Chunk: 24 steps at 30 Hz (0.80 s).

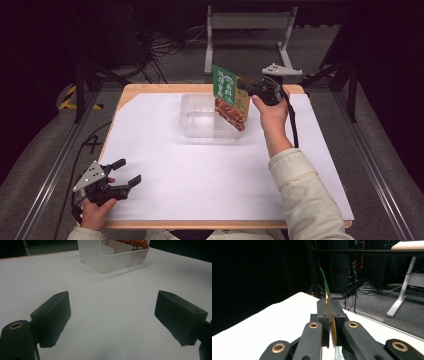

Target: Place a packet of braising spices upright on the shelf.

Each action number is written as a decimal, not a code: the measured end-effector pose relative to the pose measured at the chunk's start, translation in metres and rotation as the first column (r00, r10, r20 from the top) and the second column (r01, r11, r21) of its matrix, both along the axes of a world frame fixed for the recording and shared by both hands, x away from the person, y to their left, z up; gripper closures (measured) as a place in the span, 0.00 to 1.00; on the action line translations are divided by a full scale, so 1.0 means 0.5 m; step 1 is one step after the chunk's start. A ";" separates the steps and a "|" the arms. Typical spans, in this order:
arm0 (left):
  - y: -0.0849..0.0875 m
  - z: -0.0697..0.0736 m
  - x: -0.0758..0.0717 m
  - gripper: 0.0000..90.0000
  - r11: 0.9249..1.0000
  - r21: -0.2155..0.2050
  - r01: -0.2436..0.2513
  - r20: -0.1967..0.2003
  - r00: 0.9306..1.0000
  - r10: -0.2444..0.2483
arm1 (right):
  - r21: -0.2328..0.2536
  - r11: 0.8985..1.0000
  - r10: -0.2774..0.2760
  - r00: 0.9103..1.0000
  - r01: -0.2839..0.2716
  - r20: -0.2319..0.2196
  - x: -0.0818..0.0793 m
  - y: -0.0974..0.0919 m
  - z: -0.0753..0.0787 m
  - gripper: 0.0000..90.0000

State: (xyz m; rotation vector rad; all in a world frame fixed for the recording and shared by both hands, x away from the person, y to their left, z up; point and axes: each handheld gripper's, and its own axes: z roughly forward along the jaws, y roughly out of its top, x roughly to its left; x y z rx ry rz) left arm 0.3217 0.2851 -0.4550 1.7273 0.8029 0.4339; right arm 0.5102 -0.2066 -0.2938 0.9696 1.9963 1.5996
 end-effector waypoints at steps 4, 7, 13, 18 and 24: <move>-0.001 0.000 0.000 0.16 1.000 0.001 -0.002 0.001 1.000 0.002 | 0.001 1.000 -0.004 1.000 0.004 -0.004 -0.006 -0.009 -0.003 0.99; -0.001 0.000 0.000 0.16 1.000 0.002 -0.002 0.001 1.000 0.002 | 0.003 1.000 -0.005 1.000 0.005 -0.007 -0.009 -0.015 -0.007 0.99; -0.001 0.000 0.000 0.16 1.000 0.002 -0.003 0.001 1.000 0.003 | -0.002 1.000 -0.018 1.000 0.018 -0.010 -0.011 -0.027 -0.014 1.00; -0.001 0.000 0.000 0.16 1.000 0.001 -0.002 0.001 1.000 0.002 | -0.008 0.999 -0.043 0.999 0.043 -0.013 -0.008 -0.032 -0.014 1.00; -0.001 0.000 0.000 0.16 1.000 0.001 -0.002 0.001 1.000 0.002 | 0.003 0.999 -0.053 0.998 0.053 -0.025 -0.004 -0.036 -0.015 0.98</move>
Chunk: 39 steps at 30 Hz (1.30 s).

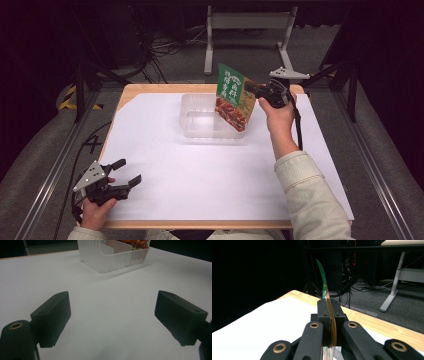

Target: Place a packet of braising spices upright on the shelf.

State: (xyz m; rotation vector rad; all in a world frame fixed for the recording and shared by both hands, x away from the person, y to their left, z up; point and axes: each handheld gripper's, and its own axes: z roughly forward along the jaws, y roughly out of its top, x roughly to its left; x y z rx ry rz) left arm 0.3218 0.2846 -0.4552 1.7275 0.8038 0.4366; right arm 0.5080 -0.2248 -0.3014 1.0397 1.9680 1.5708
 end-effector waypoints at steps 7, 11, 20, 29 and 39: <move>0.000 0.000 0.000 0.16 1.000 0.001 0.000 -0.001 1.000 0.000 | 0.005 1.000 0.001 1.000 -0.001 -0.018 -0.001 0.005 -0.003 0.68; 0.000 0.000 0.000 0.16 1.000 0.002 0.001 0.000 1.000 -0.001 | 0.010 1.000 0.000 1.000 0.000 -0.027 -0.003 0.007 -0.002 0.53; 0.000 0.000 0.001 0.16 1.000 -0.001 0.001 -0.001 1.000 -0.001 | 0.007 1.000 0.013 1.000 -0.013 -0.004 -0.027 -0.001 0.019 0.37; 0.000 0.000 0.001 0.16 1.000 0.000 0.001 -0.001 1.000 -0.001 | 0.018 0.999 0.044 0.999 -0.045 0.030 -0.069 -0.027 0.039 0.34; -0.002 0.001 0.002 0.16 1.000 0.009 0.002 -0.005 1.000 -0.002 | 0.027 0.998 0.061 0.997 -0.063 0.040 -0.128 -0.083 0.051 0.32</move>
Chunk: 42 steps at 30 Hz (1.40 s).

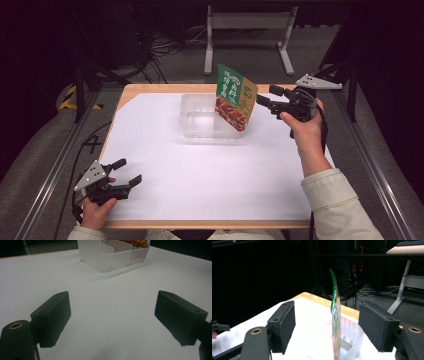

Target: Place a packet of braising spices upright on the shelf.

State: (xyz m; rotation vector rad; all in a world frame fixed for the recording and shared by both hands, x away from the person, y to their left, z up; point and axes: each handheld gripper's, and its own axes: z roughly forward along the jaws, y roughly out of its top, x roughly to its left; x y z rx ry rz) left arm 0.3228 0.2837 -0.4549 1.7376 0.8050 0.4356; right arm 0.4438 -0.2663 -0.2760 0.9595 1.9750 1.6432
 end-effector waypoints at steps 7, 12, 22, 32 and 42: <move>-0.001 0.000 0.001 0.16 1.000 0.002 0.001 0.000 1.000 -0.001 | -0.003 1.000 0.014 1.000 -0.014 0.004 -0.043 -0.036 0.003 0.32; -0.001 0.000 0.001 0.16 1.000 0.002 0.000 0.000 1.000 0.000 | -0.002 1.000 0.012 1.000 -0.012 0.008 -0.073 -0.060 0.001 0.32; 0.001 0.000 -0.001 0.16 1.000 -0.009 0.012 0.002 1.000 -0.012 | -0.010 0.999 0.052 0.998 -0.052 0.037 -0.131 -0.075 -0.051 0.30; 0.002 0.001 -0.003 0.15 0.999 -0.015 0.034 0.012 0.999 -0.033 | -0.010 0.997 0.076 0.997 -0.076 0.028 -0.164 -0.099 -0.105 0.30; 0.004 0.001 -0.004 0.15 0.999 -0.023 0.035 0.016 0.999 -0.034 | 0.014 0.997 0.077 0.997 -0.077 -0.001 -0.184 -0.105 -0.197 0.29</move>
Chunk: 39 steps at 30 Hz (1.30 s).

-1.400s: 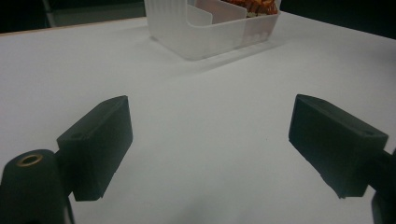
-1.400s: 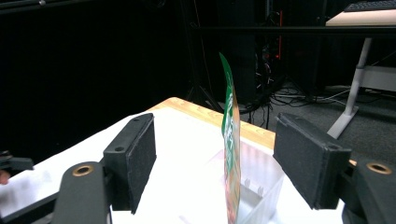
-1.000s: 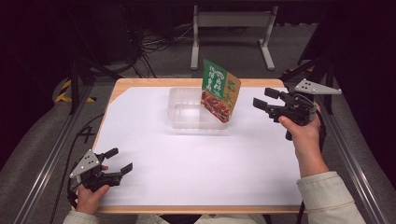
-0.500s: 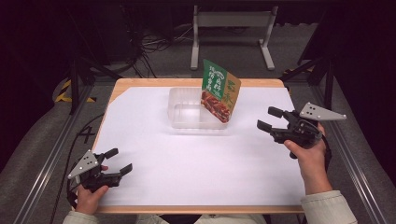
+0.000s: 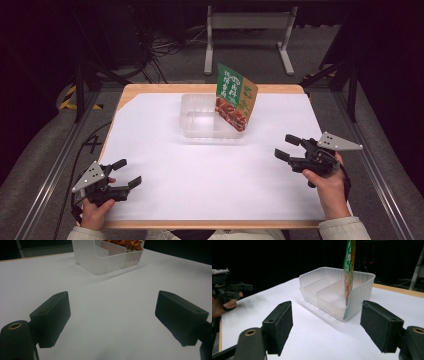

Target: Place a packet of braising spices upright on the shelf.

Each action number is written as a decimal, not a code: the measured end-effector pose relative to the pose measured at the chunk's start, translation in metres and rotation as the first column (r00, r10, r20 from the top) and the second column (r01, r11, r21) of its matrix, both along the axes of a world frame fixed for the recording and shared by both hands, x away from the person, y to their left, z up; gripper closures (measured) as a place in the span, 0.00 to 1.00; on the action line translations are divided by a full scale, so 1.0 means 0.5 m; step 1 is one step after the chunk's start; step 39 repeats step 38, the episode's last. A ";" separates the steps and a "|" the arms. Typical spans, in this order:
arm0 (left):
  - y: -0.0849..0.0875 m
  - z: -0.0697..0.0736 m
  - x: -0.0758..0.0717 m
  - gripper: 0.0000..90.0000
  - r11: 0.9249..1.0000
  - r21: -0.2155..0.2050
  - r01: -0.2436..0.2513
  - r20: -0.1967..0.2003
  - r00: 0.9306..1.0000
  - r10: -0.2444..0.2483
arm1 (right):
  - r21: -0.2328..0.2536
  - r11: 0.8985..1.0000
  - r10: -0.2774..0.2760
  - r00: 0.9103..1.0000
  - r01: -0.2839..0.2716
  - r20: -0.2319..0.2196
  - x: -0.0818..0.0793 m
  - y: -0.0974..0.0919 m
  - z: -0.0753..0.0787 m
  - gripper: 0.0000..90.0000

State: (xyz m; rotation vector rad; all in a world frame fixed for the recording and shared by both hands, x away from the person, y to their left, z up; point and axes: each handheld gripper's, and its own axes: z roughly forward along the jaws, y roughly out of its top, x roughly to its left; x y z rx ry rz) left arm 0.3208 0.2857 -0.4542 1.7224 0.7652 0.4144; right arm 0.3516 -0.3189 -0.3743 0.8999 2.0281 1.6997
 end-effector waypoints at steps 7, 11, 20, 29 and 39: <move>0.001 0.000 -0.001 0.15 1.000 -0.008 0.002 0.002 1.000 -0.002 | -0.025 1.000 0.005 1.000 -0.006 -0.025 -0.003 0.005 -0.039 0.29; 0.002 0.000 -0.001 0.15 1.000 -0.009 0.002 0.002 1.000 -0.002 | -0.058 0.998 -0.003 1.000 0.002 -0.024 -0.003 0.009 -0.055 0.29; 0.001 0.000 0.000 0.15 1.000 -0.010 -0.004 0.002 1.000 0.004 | -0.095 0.995 -0.013 1.000 0.011 -0.026 -0.002 0.019 -0.088 0.29; 0.000 -0.001 0.001 0.15 1.000 -0.005 -0.010 -0.001 1.000 0.010 | -0.115 0.993 -0.020 0.998 0.014 -0.057 0.000 0.027 -0.113 0.30; 0.000 -0.001 0.001 0.15 1.000 -0.004 -0.011 -0.001 1.000 0.011 | -0.107 0.994 -0.022 0.998 0.015 -0.058 0.000 0.027 -0.116 0.30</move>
